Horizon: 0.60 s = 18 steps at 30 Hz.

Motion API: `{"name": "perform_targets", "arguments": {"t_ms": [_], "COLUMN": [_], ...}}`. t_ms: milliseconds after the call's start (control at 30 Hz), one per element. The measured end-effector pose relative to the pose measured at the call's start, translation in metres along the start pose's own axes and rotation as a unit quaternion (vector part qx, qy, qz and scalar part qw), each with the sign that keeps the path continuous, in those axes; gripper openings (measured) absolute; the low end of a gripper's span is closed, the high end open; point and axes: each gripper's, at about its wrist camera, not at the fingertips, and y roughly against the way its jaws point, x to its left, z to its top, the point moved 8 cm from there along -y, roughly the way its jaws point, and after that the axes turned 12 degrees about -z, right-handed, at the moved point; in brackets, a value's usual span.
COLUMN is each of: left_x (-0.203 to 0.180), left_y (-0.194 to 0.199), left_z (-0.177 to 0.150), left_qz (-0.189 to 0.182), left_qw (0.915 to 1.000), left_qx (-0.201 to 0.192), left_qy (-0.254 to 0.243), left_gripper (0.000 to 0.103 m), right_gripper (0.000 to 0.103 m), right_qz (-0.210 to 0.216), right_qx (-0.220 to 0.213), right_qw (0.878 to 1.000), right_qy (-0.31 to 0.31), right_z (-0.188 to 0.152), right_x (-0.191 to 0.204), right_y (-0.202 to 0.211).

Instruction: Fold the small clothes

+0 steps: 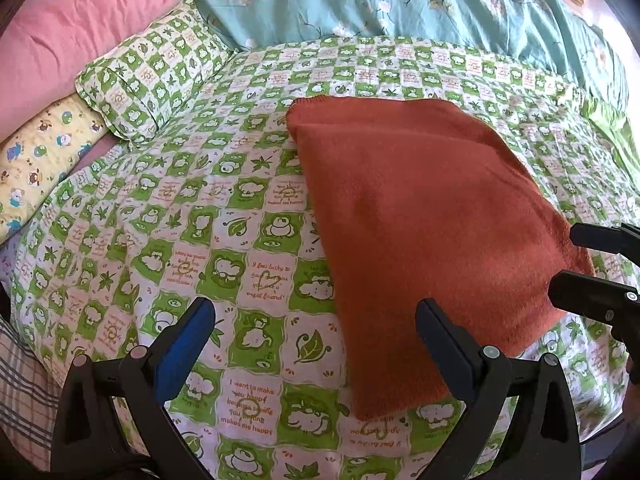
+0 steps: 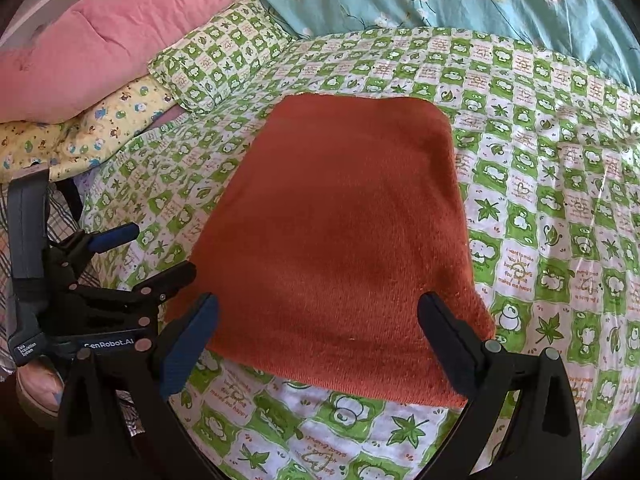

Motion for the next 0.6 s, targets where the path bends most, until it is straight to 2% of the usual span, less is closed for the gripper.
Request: {"name": "perform_targets", "arguments": {"t_ms": [600], "left_x": [-0.0025], "left_y": [0.0021], "left_z": [0.0038], "left_qz": [0.002], "left_qw": [1.0], "left_qx": [-0.005], "left_qy": [0.0], "left_gripper": [0.101], "right_gripper": [0.099], "right_qz": [0.007], "right_qx": [-0.005], "right_qw": [1.0], "right_qy": [-0.003], "right_z": [0.0037], "right_x": [0.0003], "right_y": [0.0035]}}
